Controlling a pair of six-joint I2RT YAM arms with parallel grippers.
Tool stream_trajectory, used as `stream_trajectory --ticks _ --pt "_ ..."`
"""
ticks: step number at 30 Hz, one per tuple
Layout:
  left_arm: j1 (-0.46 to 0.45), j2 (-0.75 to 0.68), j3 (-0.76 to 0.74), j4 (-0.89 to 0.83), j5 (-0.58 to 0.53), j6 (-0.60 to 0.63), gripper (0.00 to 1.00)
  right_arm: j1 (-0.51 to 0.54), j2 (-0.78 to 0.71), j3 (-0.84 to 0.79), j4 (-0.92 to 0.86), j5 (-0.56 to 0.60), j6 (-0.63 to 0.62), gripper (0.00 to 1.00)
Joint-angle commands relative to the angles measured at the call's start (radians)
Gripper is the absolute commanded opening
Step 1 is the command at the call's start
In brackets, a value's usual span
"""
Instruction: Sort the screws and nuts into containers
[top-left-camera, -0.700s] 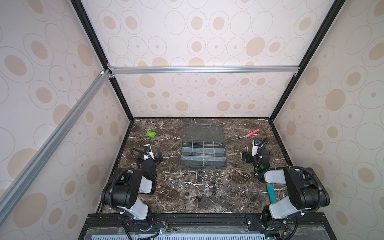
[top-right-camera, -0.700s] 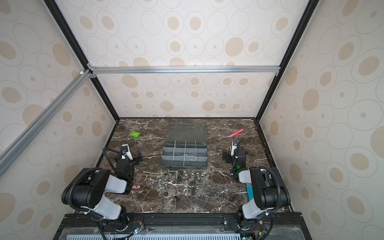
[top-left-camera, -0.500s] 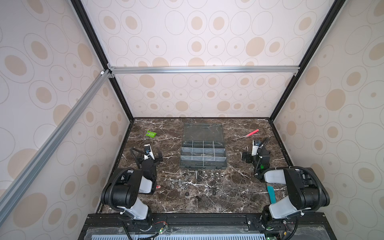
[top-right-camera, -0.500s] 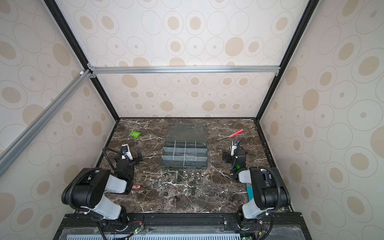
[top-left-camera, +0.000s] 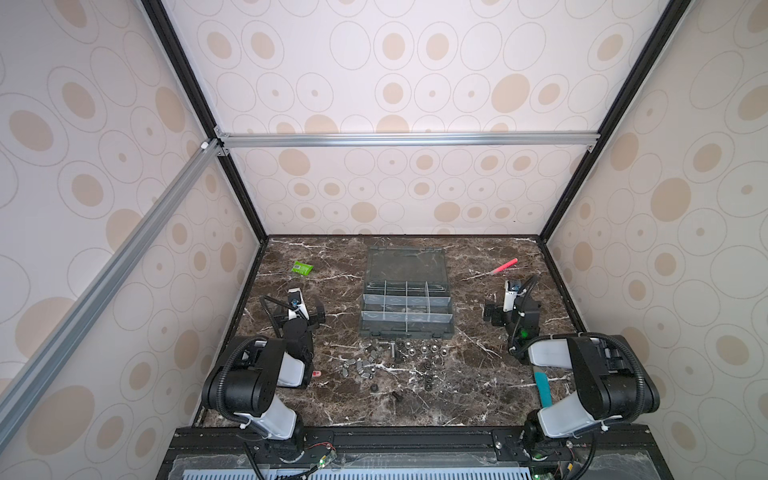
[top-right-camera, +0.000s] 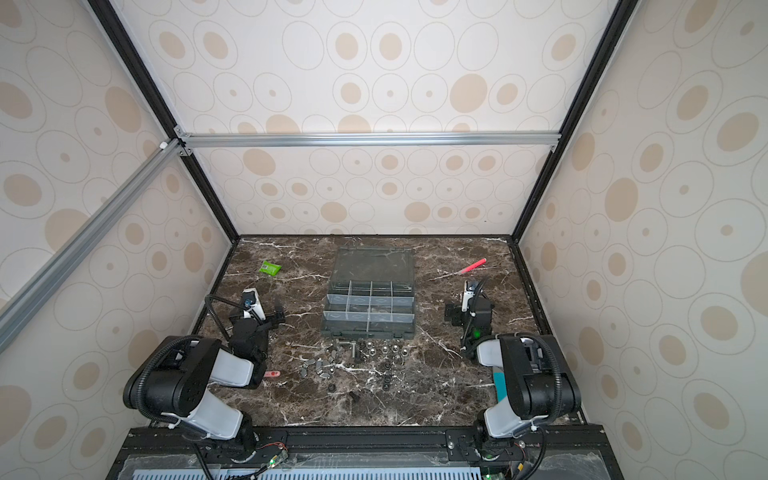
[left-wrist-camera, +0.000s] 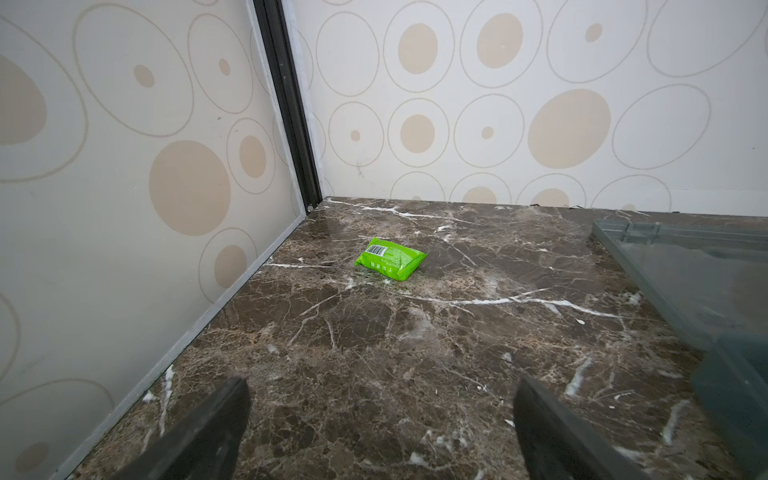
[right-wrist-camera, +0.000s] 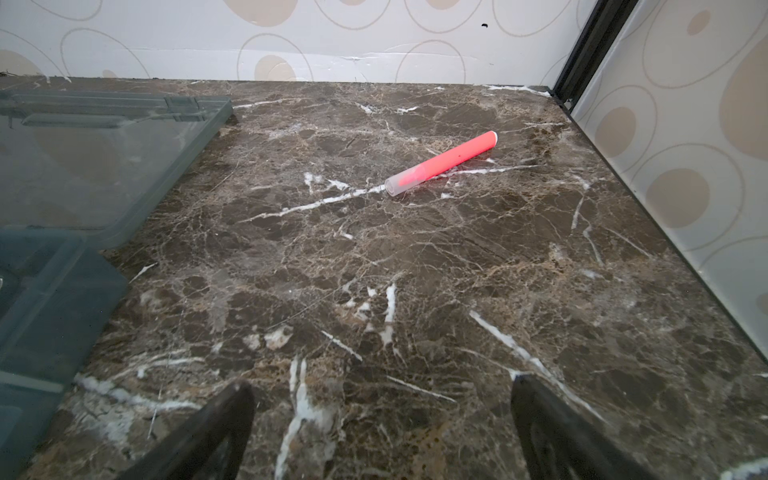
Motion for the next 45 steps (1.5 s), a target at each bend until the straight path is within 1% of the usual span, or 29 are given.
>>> stream_trajectory --ticks 1,45 --pt "0.005 0.003 0.004 0.039 0.002 0.017 0.99 -0.003 0.002 0.012 0.011 0.01 -0.014 1.0" --pt "0.015 0.004 0.014 0.023 0.005 0.007 0.99 -0.002 0.001 0.01 0.013 0.01 -0.015 1.0"
